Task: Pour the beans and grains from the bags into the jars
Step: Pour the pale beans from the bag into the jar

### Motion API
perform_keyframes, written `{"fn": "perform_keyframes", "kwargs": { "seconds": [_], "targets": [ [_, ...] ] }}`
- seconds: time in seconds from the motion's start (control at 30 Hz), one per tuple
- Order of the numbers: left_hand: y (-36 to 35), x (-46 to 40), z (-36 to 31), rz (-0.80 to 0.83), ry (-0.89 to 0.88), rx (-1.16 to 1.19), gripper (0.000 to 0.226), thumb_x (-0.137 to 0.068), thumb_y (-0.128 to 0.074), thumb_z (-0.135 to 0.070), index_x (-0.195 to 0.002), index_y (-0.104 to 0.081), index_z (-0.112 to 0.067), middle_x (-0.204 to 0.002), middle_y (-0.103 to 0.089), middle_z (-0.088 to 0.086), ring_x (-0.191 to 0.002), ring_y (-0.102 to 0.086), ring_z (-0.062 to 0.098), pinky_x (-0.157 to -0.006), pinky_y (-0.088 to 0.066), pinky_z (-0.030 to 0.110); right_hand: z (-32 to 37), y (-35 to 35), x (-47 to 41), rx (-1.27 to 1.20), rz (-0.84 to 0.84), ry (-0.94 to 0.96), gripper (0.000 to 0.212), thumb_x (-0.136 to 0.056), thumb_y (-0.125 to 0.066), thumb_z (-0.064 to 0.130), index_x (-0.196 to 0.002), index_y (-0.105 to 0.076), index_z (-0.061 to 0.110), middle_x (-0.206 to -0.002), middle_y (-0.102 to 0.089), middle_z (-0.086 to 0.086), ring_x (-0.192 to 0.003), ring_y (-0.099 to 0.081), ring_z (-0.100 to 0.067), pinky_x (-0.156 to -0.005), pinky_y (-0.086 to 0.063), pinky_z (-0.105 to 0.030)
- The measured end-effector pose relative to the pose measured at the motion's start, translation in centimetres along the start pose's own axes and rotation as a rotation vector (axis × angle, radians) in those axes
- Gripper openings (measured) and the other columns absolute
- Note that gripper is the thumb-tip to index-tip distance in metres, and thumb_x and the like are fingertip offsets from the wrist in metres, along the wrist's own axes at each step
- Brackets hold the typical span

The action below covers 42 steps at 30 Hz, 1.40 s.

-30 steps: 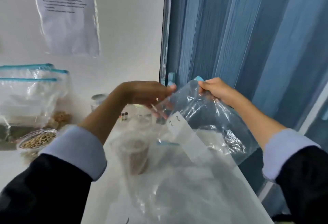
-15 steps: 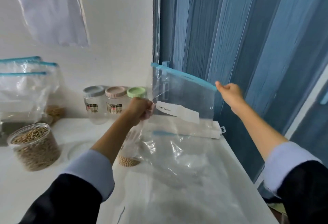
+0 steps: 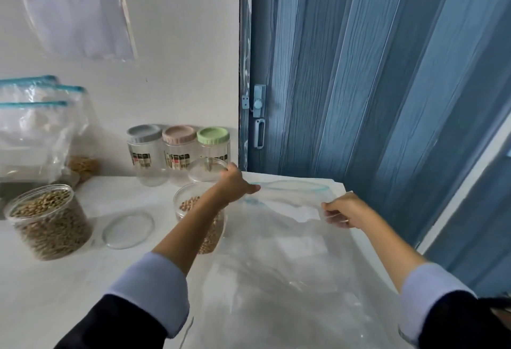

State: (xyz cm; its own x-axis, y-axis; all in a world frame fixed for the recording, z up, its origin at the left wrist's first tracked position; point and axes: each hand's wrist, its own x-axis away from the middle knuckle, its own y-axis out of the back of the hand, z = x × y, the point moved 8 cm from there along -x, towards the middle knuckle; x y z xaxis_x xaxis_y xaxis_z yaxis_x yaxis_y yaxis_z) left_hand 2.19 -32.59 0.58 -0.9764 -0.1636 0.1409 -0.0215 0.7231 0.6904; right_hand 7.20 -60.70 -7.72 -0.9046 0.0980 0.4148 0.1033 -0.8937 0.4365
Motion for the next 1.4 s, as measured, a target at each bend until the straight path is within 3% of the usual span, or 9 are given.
{"fn": "perform_keyframes", "kwargs": {
  "seconds": [0.1,0.23,0.4,0.53,0.63,0.8,1.03,1.23,1.4],
  "targets": [
    [-0.6,-0.6,-1.3,-0.146,-0.102,-0.431,0.093,-0.080,-0.073,-0.039,-0.145,-0.015,-0.004,-0.149,-0.011,0.020,-0.138,-0.016,0.037,-0.113,-0.025,0.047,-0.6,0.1,-0.1,0.104,0.003,-0.022,0.021,-0.084,-0.073,0.013,-0.075,-0.055,0.007,-0.066,-0.059,-0.005,-0.051,-0.053,-0.015,-0.050,-0.036,-0.021],
    [-4.8,-1.7,-1.2,0.008,-0.184,-0.602,0.101,-0.076,-0.074,-0.048,-0.148,-0.014,-0.010,-0.154,-0.004,0.017,-0.141,-0.007,0.037,-0.115,-0.020,0.051,-0.8,0.4,-1.0,0.289,-0.035,0.006,0.027,-0.084,-0.073,0.020,-0.075,-0.050,0.008,-0.066,-0.051,-0.007,-0.051,-0.042,-0.015,-0.048,-0.031,-0.021],
    [-9.7,-2.9,0.4,0.177,-0.209,-0.723,0.098,-0.080,-0.063,-0.059,-0.150,-0.013,-0.012,-0.157,0.002,0.015,-0.144,-0.001,0.037,-0.115,-0.011,0.056,1.8,2.6,-1.8,0.488,-0.386,0.153,0.051,-0.093,-0.060,0.030,-0.130,-0.042,0.001,-0.135,-0.039,-0.017,-0.117,-0.051,-0.036,-0.087,-0.045,-0.041],
    [-11.8,-3.5,2.5,0.279,-0.177,-0.770,0.109,-0.078,-0.064,-0.062,-0.152,0.002,-0.017,-0.157,0.019,0.011,-0.144,0.014,0.038,-0.115,-0.002,0.059,2.7,1.8,-2.8,0.724,-0.331,0.254,0.039,-0.092,-0.044,0.001,-0.130,-0.046,0.007,-0.133,-0.042,-0.013,-0.115,-0.051,-0.035,-0.088,-0.046,-0.037],
    [-13.0,-3.3,4.5,0.405,-0.112,-0.775,0.115,-0.076,-0.066,-0.062,-0.151,0.009,-0.020,-0.158,0.019,0.009,-0.145,0.009,0.038,-0.116,-0.009,0.058,0.9,0.8,-4.2,0.709,-0.193,0.189,0.036,-0.088,-0.038,-0.002,-0.118,-0.055,0.009,-0.120,-0.051,-0.015,-0.101,-0.054,-0.033,-0.074,-0.052,-0.035],
    [-13.5,-3.5,4.8,0.419,-0.117,-0.786,0.111,-0.076,-0.064,-0.064,-0.151,0.005,-0.021,-0.157,0.000,0.010,-0.144,-0.001,0.037,-0.113,-0.022,0.055,1.4,2.8,-4.9,0.579,-0.399,0.208,0.020,-0.090,-0.061,0.012,-0.102,-0.065,-0.003,-0.112,-0.062,-0.021,-0.104,-0.059,-0.037,-0.078,-0.047,-0.032],
    [-13.4,-4.4,4.0,0.350,-0.200,-0.829,0.100,-0.076,-0.067,-0.060,-0.149,-0.013,-0.019,-0.156,-0.002,0.015,-0.142,-0.006,0.039,-0.113,-0.019,0.056,4.4,6.4,-4.1,0.482,-0.629,0.349,0.018,-0.092,-0.056,0.005,-0.101,-0.065,-0.008,-0.108,-0.062,-0.029,-0.101,-0.057,-0.044,-0.079,-0.047,-0.040],
    [-13.6,-4.9,4.0,0.373,-0.214,-0.758,0.102,-0.073,-0.071,-0.057,-0.147,-0.014,-0.016,-0.155,-0.011,0.013,-0.140,-0.017,0.037,-0.111,-0.027,0.055,4.0,4.2,-3.5,0.488,-0.491,0.354,0.013,-0.088,-0.065,0.013,-0.091,-0.069,0.002,-0.098,-0.066,-0.023,-0.094,-0.062,-0.039,-0.072,-0.045,-0.032],
    [-13.8,-4.8,4.7,0.404,-0.174,-0.717,0.100,-0.078,-0.066,-0.059,-0.150,-0.010,-0.017,-0.159,0.004,0.011,-0.146,-0.001,0.036,-0.115,-0.015,0.058,1.0,1.5,-3.7,0.599,-0.276,0.155,0.014,-0.086,-0.062,0.015,-0.089,-0.067,0.002,-0.080,-0.065,-0.011,-0.068,-0.070,-0.031,-0.067,-0.059,-0.036]
  ]
}}
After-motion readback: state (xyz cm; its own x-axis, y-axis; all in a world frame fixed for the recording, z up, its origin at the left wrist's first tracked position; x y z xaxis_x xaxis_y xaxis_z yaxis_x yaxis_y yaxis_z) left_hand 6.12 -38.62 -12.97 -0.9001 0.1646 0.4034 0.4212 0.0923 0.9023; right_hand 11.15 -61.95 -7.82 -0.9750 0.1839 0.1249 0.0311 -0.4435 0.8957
